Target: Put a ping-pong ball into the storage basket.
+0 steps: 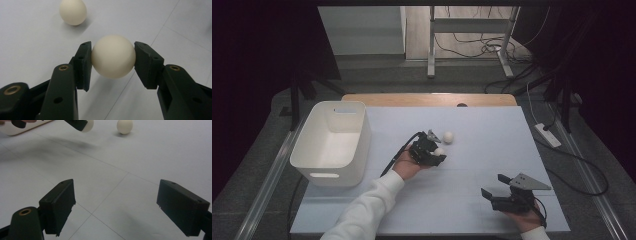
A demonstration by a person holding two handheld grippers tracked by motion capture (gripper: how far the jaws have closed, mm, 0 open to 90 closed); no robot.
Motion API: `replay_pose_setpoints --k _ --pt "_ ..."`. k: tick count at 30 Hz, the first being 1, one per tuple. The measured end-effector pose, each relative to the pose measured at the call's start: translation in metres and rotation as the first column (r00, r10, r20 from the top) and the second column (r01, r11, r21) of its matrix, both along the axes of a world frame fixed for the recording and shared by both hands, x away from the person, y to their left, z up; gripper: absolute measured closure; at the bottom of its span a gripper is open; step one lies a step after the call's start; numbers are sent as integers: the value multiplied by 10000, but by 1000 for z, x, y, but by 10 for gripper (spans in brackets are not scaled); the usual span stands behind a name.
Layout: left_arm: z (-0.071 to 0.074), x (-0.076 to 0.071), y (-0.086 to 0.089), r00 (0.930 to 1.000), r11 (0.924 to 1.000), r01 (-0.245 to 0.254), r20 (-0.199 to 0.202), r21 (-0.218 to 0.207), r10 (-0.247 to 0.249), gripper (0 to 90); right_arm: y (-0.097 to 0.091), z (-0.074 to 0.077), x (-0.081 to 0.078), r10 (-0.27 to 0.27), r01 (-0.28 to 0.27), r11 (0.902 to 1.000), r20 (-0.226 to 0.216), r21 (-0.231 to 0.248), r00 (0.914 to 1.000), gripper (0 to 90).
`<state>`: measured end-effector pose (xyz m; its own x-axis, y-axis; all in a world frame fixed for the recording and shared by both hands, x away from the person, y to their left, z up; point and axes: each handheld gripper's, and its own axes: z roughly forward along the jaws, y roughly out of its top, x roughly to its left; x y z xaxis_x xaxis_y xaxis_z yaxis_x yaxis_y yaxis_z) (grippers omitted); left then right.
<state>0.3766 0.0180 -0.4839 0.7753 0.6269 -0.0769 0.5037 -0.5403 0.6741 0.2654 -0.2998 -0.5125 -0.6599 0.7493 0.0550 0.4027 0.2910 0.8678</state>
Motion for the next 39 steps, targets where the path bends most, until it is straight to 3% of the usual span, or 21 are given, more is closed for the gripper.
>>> replay_pose_setpoints --k 1,7,23,29,39 --pt "1 -2 2 10000 9997 -17 -50 -258 15 510 0 0 0 -6 6 10000 8 -5 10000 149" --pt "7 -7 10 9998 9982 -132 150 -590 141 510 0 0 1 8 -8 10000 24 -34 10000 149" --pt "18 -15 15 9986 9965 -88 521 -825 131 510 1 0 1 -11 11 10000 61 25 10000 149" --pt "25 -18 21 9981 9917 -129 579 -1281 205 510 1 1 1 -1 1 10000 57 9 10000 149" --pt "35 -21 28 9960 9868 -217 822 -1602 353 510 1 0 1 -11 11 10000 28 -12 10000 149"
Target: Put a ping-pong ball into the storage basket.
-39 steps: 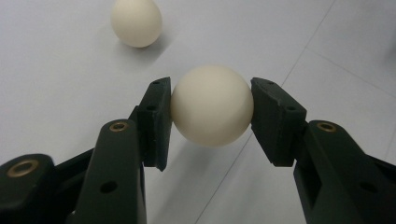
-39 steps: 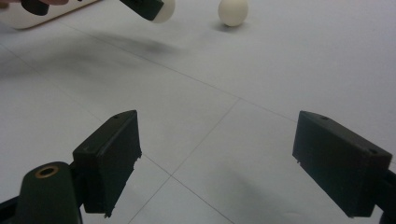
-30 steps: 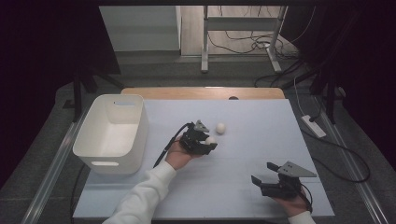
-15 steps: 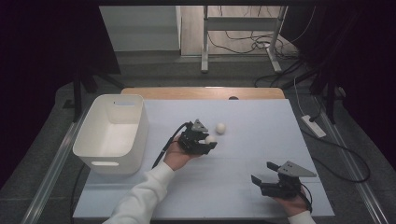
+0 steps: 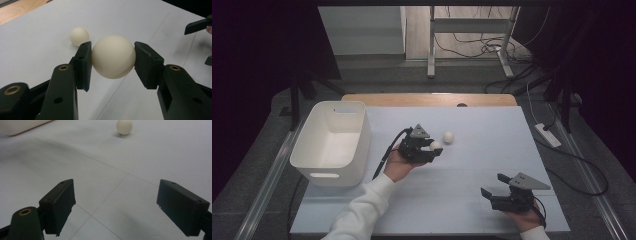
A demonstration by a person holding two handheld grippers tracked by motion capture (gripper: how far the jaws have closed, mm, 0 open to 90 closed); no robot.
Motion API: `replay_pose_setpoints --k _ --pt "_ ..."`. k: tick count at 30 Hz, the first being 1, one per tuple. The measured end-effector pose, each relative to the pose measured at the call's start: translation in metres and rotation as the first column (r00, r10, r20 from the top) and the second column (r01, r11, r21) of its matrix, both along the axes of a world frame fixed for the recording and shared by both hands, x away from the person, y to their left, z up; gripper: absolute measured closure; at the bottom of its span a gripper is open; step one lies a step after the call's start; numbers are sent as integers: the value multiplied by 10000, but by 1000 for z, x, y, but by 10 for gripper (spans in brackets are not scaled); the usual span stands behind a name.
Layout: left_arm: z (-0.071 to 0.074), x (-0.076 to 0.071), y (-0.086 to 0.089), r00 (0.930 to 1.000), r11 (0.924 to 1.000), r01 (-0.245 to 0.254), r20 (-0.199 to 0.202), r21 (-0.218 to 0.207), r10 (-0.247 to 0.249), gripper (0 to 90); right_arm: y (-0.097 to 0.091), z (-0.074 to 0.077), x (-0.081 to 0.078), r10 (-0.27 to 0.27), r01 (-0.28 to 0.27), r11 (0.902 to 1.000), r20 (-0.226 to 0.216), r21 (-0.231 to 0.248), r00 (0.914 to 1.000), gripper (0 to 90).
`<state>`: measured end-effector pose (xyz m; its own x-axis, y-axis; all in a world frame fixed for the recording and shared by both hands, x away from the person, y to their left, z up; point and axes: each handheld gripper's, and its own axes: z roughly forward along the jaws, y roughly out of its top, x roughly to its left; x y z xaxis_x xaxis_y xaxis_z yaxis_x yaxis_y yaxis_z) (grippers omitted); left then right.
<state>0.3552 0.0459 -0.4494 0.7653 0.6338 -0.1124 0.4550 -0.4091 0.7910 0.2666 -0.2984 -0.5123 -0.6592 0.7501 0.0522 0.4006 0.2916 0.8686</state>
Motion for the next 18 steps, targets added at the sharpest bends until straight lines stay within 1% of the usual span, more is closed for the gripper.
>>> replay_pose_setpoints --k 11,15,18 --pt "7 -3 3 9996 9995 22 271 -299 -14 510 0 0 0 -11 11 10000 24 -1 10000 150" --pt "9 -3 4 9995 9995 26 325 -323 -15 510 -1 0 0 -22 22 10000 20 11 10000 150" --pt "13 -4 6 9992 9989 23 387 -477 -4 511 -1 0 0 -35 35 10000 21 19 10000 150"
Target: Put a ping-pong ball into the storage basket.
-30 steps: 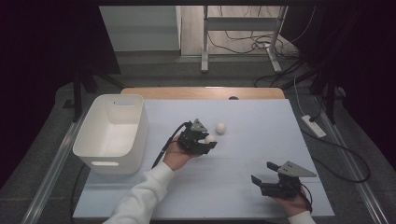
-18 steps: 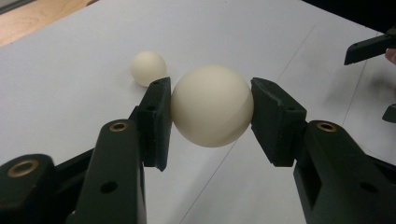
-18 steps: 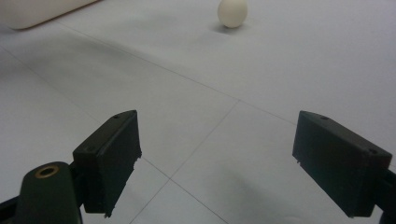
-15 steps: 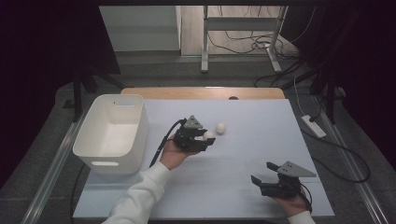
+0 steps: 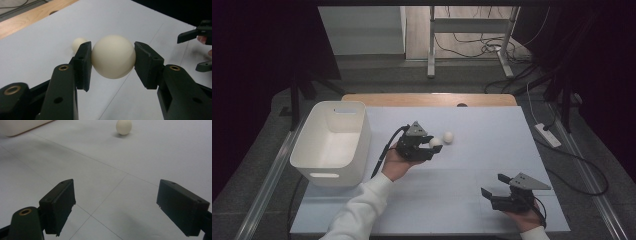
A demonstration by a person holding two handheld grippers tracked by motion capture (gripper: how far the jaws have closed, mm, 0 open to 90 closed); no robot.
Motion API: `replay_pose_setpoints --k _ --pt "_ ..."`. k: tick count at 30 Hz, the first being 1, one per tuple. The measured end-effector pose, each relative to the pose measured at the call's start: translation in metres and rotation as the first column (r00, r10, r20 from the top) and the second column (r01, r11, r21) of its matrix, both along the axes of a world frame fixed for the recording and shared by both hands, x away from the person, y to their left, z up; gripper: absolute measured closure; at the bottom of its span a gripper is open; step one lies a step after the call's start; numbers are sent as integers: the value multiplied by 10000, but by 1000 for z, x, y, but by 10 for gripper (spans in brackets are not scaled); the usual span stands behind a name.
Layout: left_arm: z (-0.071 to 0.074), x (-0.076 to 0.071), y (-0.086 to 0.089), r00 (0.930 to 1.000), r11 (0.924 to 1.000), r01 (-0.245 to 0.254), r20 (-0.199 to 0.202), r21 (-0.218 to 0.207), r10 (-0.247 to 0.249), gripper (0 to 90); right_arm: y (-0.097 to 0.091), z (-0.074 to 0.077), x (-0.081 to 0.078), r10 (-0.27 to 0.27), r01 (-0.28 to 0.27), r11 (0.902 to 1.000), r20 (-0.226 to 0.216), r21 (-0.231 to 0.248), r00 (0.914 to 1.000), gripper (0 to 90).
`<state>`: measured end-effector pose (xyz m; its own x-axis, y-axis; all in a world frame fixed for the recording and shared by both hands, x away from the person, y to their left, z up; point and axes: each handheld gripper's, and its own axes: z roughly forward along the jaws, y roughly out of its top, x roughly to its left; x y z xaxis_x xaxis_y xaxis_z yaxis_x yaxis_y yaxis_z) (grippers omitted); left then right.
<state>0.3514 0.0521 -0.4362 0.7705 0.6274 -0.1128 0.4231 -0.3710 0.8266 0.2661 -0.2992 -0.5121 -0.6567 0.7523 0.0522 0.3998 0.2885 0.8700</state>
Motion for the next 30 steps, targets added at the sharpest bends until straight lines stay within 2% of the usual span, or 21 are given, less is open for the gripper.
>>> replay_pose_setpoints --k 16,25,30 --pt "17 0 10 9988 9989 -308 377 -363 322 510 -1 1 -1 -78 78 9999 42 69 10000 151" --pt "20 1 13 9977 9979 -445 486 -471 468 510 -2 1 -1 -125 124 9999 50 77 9999 152" --pt "26 -4 16 9956 9962 -512 743 -699 564 510 -2 1 -1 -144 143 9999 76 91 9999 151"
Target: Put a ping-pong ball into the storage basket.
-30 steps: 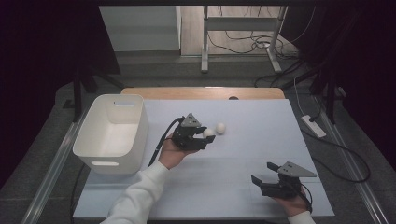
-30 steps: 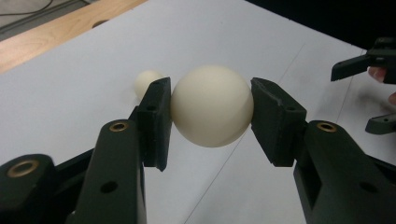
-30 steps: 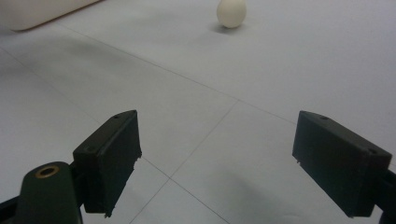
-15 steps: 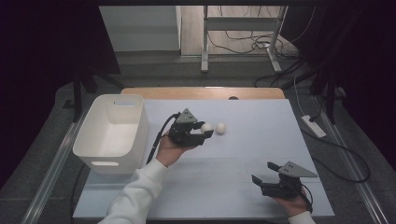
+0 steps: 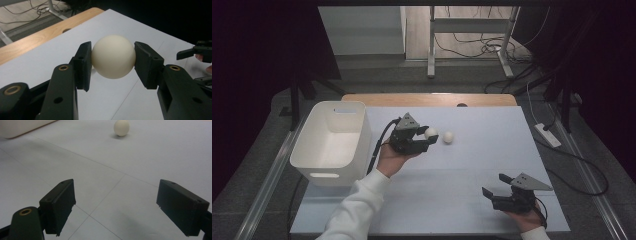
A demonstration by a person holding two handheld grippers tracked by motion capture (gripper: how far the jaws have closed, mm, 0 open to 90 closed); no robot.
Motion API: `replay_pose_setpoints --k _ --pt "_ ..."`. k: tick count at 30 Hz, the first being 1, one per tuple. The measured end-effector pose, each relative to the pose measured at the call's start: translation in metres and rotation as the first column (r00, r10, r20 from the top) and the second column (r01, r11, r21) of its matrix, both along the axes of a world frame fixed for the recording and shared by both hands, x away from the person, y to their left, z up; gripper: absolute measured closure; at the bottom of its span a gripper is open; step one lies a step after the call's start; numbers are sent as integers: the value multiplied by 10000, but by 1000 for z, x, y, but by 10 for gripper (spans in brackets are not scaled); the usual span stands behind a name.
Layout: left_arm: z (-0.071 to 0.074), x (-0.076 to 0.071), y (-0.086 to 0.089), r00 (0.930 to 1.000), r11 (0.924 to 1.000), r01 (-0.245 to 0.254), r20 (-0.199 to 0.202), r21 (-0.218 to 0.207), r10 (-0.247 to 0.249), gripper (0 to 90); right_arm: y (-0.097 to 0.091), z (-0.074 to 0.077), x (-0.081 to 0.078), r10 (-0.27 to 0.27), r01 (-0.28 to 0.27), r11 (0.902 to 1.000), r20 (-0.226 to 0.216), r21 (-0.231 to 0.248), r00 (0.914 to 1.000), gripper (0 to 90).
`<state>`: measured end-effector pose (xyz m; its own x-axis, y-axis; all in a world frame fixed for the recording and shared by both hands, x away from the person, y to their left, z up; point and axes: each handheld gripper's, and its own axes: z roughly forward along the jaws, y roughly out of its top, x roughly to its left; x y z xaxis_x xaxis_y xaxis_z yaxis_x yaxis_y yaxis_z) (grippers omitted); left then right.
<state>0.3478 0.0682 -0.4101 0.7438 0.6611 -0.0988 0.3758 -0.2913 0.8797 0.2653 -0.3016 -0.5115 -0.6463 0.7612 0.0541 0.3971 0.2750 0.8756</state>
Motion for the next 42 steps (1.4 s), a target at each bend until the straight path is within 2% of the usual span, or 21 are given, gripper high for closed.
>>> replay_pose_setpoints --k 6,16,42 --pt "6 -3 3 9998 9997 26 185 -243 -21 511 0 0 0 23 -23 10000 -14 -29 10000 152" --pt "10 -4 7 9995 9992 -16 312 -402 29 511 0 0 0 28 -28 10000 -23 -2 10000 152" --pt "22 -12 27 9947 9948 -582 794 -840 649 511 1 1 0 23 -23 10000 -8 -14 10000 152"
